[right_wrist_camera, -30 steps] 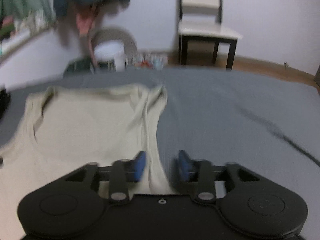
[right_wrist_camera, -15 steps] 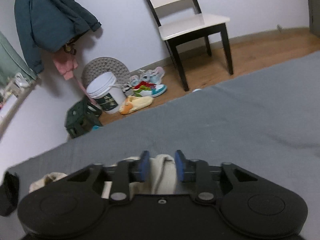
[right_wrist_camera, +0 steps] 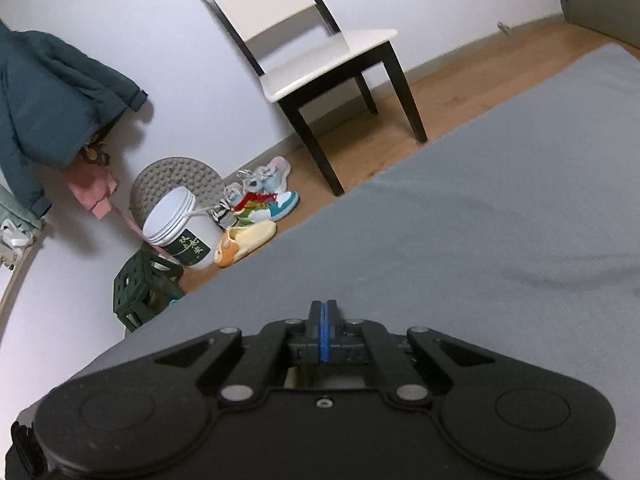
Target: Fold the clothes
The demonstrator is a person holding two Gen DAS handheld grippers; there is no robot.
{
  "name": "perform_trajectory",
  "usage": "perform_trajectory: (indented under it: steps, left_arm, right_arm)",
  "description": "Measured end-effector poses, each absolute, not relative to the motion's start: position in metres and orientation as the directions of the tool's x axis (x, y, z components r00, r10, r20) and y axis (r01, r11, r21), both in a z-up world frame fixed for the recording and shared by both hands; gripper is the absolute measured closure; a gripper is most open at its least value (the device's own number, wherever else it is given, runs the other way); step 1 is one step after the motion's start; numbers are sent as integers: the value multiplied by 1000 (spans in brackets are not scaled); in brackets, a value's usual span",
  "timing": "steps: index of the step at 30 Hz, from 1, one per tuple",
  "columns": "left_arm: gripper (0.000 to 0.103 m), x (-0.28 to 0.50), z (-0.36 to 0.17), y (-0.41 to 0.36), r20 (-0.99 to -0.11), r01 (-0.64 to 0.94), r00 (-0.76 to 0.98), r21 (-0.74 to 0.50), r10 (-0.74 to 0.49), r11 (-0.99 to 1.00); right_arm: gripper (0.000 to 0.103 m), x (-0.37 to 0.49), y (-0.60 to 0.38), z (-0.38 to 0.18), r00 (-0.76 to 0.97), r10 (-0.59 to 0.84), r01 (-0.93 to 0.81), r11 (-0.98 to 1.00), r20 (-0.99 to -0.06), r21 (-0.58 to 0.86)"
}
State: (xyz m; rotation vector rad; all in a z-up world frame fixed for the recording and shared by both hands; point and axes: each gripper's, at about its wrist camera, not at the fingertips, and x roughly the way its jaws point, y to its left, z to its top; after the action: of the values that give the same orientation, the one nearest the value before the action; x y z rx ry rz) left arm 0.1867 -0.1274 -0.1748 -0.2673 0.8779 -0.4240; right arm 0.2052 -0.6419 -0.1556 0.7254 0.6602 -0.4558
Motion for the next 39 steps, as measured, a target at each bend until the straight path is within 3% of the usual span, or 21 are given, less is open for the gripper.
perform_trajectory:
  steps: [4,6,9,14,18,19,20,26,28,30,31,34,37,39]
  left_arm:
    - [91,188,-175,-120,-646,220,596,-440,-477,871]
    - [91,185,-171,-122,-610,241,620,-451,-494,860]
    - [91,180,-165,-130,-562,301,631,-459,-535,836]
    - [91,176,-165,-143,-538,376,601,-462,-591,803]
    - [91,174,-167,-152,-557,406,594,-416,-581,814]
    - [91,174,-166,-154,-559,413,595,-403,-577,817]
    - [91,173,-165,-156,-562,420,597,-390,-573,819]
    - [91,172,-162,-156,-547,438,588,-404,-595,803]
    - [91,172,-163,-156,-543,443,584,-409,-603,797]
    - [91,171,-163,-156,-546,442,583,-409,-602,798]
    - [91,171,-163,-156,-544,443,583,-410,-603,797]
    - [91,171,-162,-155,-537,441,584,-420,-609,793]
    - [91,172,-163,-156,-533,437,584,-429,-612,790]
    - [91,172,-164,-157,-534,435,583,-431,-612,790]
  right_arm:
    - [92,206,-631,-137,753,-93,466,774,-651,428]
    - [79,215,-617,-123,763,-17,366,836,-647,409]
    - [79,239,-597,-115,693,84,315,858,-716,406]
    - [78,272,-570,-123,572,57,425,833,-818,355]
    - [82,286,-560,-134,519,-33,520,805,-854,285]
    - [89,287,-558,-135,527,-36,532,793,-849,297]
    - [102,288,-557,-136,534,-39,539,785,-845,305]
    - [102,295,-548,-118,553,-48,425,875,-832,232]
    - [97,297,-545,-112,559,-51,385,900,-827,205]
    - [76,299,-542,-107,566,-52,344,922,-823,178]
    - [74,300,-539,-104,566,-58,314,937,-822,150]
    - [74,290,-504,-107,533,-152,71,988,-832,-136]
    - [75,281,-470,-110,525,-251,-187,898,-814,-398]
    - [75,276,-453,-116,540,-278,-276,834,-795,-479]
